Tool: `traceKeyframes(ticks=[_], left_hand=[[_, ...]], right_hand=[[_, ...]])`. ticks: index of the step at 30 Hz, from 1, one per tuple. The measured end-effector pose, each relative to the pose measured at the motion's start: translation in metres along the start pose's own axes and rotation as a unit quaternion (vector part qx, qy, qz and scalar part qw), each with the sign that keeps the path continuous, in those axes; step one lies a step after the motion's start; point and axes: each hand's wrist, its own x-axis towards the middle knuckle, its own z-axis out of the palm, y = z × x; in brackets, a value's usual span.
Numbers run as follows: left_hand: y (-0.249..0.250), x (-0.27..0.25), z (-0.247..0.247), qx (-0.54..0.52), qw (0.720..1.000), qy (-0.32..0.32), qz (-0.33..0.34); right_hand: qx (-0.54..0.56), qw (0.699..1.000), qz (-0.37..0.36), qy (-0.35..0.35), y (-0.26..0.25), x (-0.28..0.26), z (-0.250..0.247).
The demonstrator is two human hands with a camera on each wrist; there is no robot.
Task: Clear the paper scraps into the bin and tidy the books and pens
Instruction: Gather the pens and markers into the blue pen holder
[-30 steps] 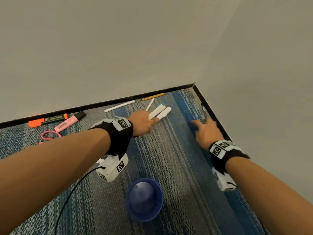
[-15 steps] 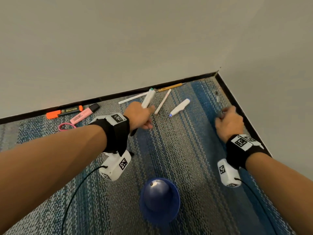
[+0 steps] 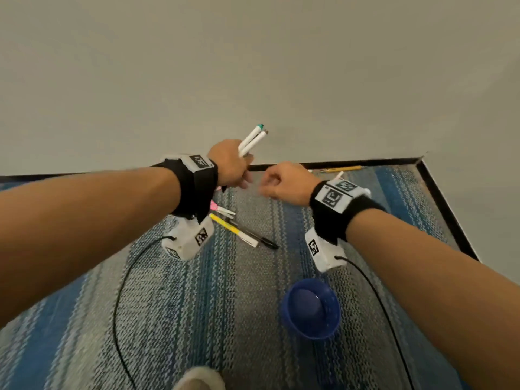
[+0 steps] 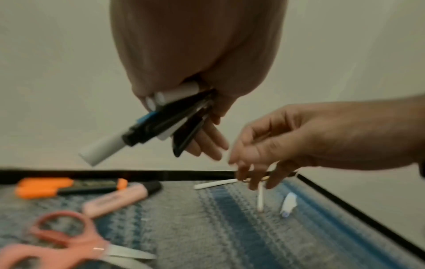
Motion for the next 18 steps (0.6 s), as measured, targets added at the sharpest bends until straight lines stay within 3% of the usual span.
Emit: traceKeyframes(ticks=[3,6,10,15,18], left_hand=[[-0.008,-0.010,-0.039,0.180,0.983,0.026,-0.015],[-0.009,-0.015,-0.070,0.234,0.972,0.012,-0.018],[-0.033,-0.017,-0.072,0.275,0.961,-0.015,-0.024],[-0.090,-0.029,-0.028,0.328,0.940,-0.096,0.000],[-0.121,-0.023,0.001,0.273,0.956,-0.080,-0.073]], right_hand=[[-0.225,0.972,0.022,-0.069,-0.017,0.003,0.014],[-0.335,0.936,0.050,-0.101,-0.023,-0.001,0.035],[-0.385,0.904,0.084,-0.166,-0.028,-0.003,0.047],[-0.354,0.900,0.141,-0.209,-0.021,0.002,0.057],[-0.368,0.893,0.149,-0.213,-0.007,0.010,0.073]])
